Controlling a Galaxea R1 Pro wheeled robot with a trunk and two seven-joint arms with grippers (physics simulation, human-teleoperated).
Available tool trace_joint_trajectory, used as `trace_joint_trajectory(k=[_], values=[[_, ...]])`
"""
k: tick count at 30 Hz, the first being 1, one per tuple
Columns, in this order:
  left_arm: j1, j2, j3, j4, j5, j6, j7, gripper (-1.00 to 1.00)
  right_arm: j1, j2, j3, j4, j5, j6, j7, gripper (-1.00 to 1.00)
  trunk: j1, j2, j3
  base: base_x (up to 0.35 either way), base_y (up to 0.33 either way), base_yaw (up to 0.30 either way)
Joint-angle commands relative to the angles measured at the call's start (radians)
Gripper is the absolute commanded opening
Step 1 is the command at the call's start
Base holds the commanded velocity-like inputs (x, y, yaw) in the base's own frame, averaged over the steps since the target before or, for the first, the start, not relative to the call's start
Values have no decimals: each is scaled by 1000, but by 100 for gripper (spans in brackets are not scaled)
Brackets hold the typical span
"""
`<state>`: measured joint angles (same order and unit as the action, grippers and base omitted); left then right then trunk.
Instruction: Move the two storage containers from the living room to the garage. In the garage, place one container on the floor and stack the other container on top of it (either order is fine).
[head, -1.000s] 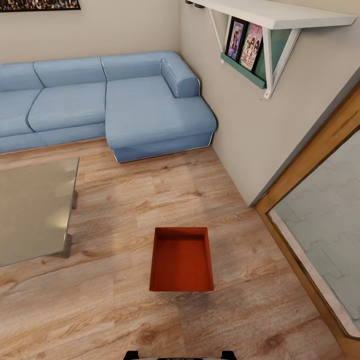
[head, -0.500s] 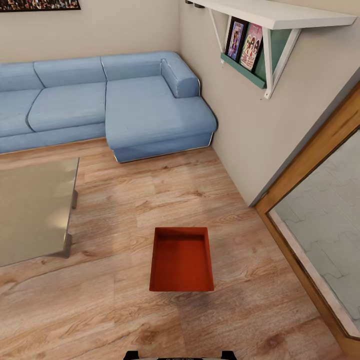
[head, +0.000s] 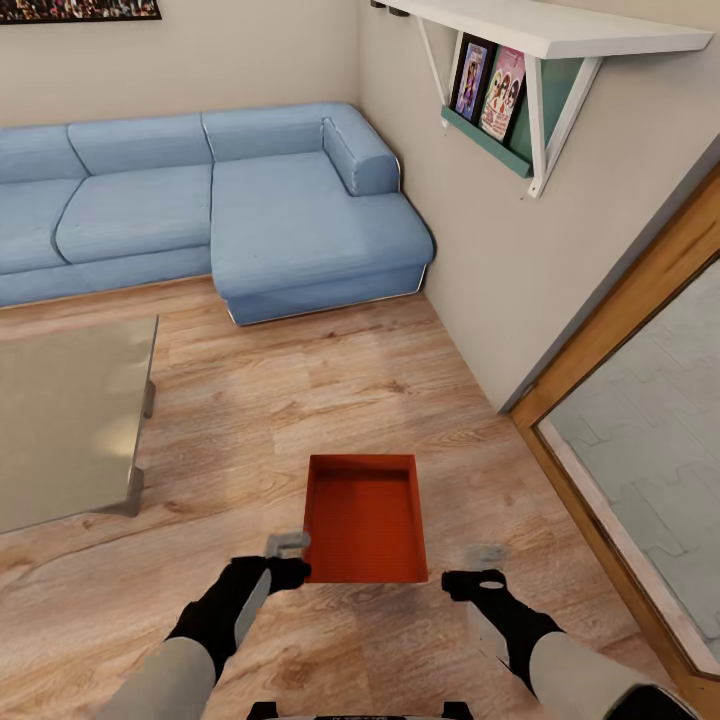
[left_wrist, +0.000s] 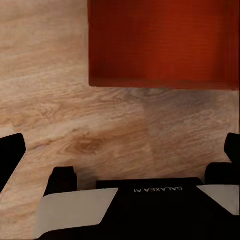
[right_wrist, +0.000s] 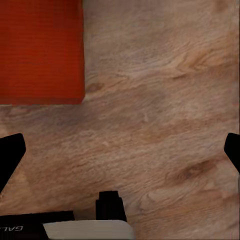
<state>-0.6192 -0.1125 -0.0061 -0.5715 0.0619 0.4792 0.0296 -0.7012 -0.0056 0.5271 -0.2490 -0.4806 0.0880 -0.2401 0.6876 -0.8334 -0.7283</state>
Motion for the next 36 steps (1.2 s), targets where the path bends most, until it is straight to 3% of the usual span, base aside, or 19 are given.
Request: trace_joint_trajectory(k=[1, 4, 9, 11, 14, 16, 36], values=[[-31, -4, 0, 26, 4, 2, 5, 100, -26, 0, 6, 17, -30, 3, -7, 100, 0, -1, -1, 0, 0, 0], [-97, -10, 1, 84, 3, -39, 7, 100, -74, 3, 5, 43, -92, -21, -8, 100, 0, -1, -1, 0, 0, 0], [-142, -36, -1, 107, -15, -72, 16, 100, -126, 9, 6, 53, -114, -57, -64, 100, 0, -1, -1, 0, 0, 0], [-146, -37, -2, 108, -47, -73, 18, 100, -144, 16, 6, 54, -115, -59, -74, 100, 0, -1, -1, 0, 0, 0], [-149, -38, -1, 110, -139, -74, 19, 100, -156, 46, 7, 53, -113, -59, -90, 100, 0, -1, -1, 0, 0, 0], [-149, -37, 0, 109, -165, -75, 18, 100, -160, 57, 9, 49, -108, -54, -92, 100, 0, -1, -1, 0, 0, 0], [-150, -38, 13, 53, -170, -84, 19, 100, -162, 63, 23, 34, -101, -49, -91, 100, 0, -1, -1, 0, 0, 0]])
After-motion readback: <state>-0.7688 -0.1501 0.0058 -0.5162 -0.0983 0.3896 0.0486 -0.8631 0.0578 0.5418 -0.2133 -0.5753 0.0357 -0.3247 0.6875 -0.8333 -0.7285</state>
